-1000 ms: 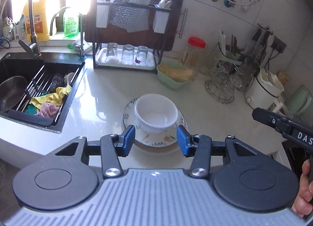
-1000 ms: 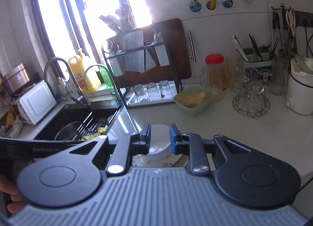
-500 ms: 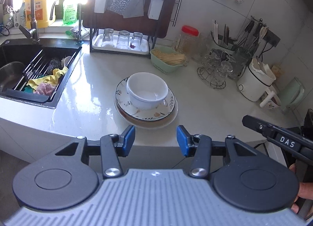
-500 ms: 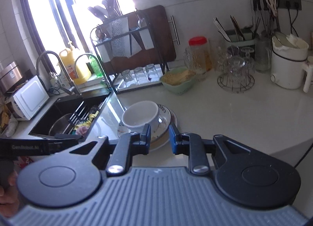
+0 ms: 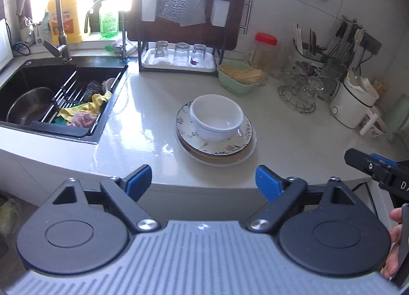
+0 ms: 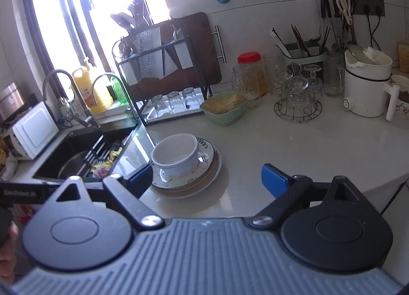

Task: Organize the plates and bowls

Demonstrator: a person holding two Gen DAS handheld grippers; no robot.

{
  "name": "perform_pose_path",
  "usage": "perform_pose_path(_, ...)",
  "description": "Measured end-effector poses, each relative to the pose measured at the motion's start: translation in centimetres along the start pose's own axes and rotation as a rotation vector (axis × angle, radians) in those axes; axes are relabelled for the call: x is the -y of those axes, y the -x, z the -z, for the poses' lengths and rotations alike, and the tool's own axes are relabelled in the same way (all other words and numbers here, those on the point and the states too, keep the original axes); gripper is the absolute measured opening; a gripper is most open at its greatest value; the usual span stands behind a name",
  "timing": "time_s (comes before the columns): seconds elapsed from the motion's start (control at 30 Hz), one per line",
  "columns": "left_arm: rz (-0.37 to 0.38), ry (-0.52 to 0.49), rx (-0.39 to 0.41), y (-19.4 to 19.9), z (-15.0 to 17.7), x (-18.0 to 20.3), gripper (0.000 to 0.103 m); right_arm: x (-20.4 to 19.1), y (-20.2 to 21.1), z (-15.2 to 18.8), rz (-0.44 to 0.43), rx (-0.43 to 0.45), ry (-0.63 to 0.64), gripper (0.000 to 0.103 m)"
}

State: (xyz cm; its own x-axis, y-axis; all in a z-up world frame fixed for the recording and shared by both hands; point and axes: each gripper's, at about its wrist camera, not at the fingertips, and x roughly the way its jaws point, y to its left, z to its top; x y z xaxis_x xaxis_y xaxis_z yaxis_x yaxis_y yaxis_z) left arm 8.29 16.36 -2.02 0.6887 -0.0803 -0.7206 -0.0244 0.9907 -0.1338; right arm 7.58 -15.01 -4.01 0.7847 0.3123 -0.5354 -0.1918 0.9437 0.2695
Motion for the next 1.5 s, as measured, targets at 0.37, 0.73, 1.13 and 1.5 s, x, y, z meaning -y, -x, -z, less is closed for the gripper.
perform_pose_path(0.37,-0.008,-0.023,-0.002,-0.2,0.2,0.9,0.098,0.0,-0.3,0.6,-0.019,-0.032,-0.014,0.093)
perform_pose_path(0.73,-0.041,0.039,0.021,1.2,-0.4,0.8,0.098,-0.1,0.5,-1.1,-0.043,0.008,0.005,0.093)
perform_pose_path(1.13,-0.036,0.031,0.000,1.0,-0.6,2.0,0.098,0.9,0.7,-1.4,-0.024,-0.007,-0.007,0.093)
perform_pose_path(1.5,-0.033,0.049,-0.002,0.8,-0.9,1.7,0.098,0.9,0.6,-1.2,0.000,-0.012,-0.014,0.093)
